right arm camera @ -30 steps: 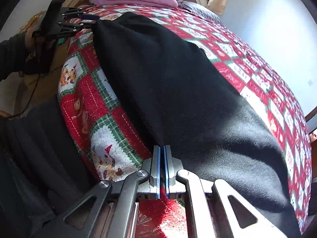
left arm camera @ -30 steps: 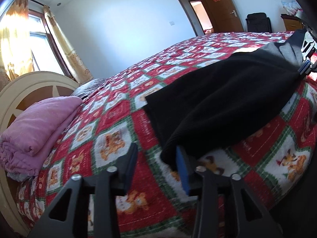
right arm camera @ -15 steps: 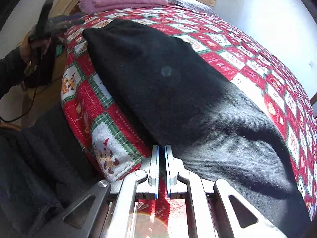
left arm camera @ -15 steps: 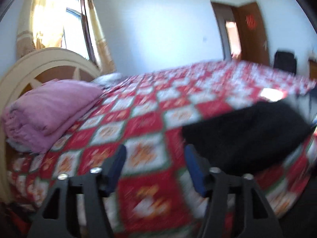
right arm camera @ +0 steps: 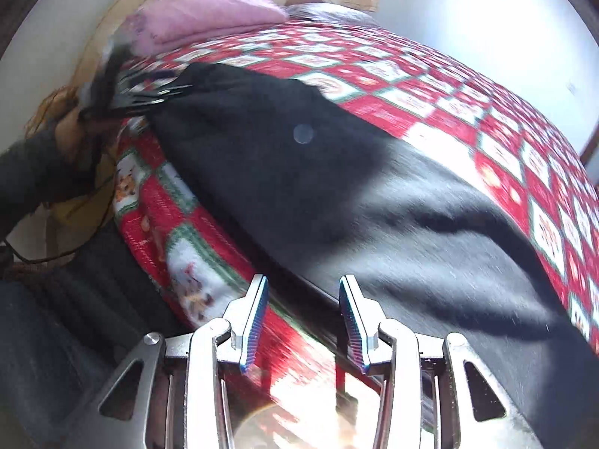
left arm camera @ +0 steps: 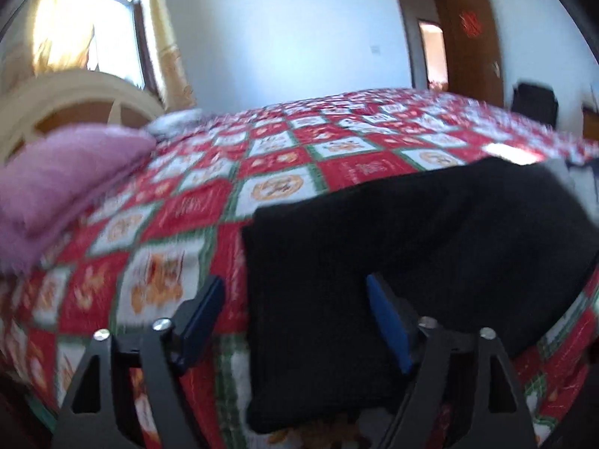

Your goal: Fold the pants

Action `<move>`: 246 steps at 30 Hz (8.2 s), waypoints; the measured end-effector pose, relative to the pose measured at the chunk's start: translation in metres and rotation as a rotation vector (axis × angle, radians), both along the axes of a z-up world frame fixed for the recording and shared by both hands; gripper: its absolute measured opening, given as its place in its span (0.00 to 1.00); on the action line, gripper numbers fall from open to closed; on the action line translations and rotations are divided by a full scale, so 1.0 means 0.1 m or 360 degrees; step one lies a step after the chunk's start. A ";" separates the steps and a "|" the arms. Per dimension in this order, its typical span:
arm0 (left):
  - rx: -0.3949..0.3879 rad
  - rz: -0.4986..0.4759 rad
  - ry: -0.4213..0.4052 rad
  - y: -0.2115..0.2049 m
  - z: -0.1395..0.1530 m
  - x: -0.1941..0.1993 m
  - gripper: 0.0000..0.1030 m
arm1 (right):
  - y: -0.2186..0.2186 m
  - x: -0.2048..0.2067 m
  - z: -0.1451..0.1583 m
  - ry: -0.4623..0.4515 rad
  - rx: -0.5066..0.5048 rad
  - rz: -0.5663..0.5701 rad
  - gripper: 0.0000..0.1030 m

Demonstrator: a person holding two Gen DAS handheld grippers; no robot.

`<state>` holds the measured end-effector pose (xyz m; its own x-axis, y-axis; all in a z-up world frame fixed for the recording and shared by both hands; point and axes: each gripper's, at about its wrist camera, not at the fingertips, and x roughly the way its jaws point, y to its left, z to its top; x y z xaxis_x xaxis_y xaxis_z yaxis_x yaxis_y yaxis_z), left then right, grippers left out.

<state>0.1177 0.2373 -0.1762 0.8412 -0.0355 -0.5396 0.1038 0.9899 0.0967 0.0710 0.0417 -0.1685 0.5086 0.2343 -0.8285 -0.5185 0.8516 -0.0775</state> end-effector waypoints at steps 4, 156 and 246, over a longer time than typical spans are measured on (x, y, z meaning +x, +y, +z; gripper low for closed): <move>-0.0055 0.0047 -0.0048 0.09 0.11 -0.05 0.90 | -0.36 0.00 0.07 0.0003 0.0026 -0.0191 0.41; -0.0423 0.0184 0.0157 0.47 -0.07 0.43 1.00 | 0.87 2.19 -0.06 0.0381 0.0669 -0.0438 0.04; -0.0167 0.0119 0.0203 -0.43 0.19 0.11 1.00 | -2.68 -0.71 0.63 -0.0278 0.0156 -0.1355 0.45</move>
<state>0.1292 0.1943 -0.1568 0.7684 -0.0372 -0.6389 0.0346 0.9993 -0.0166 0.0004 -0.2260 -0.1060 0.6611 -0.2169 -0.7183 0.3094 0.9509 -0.0024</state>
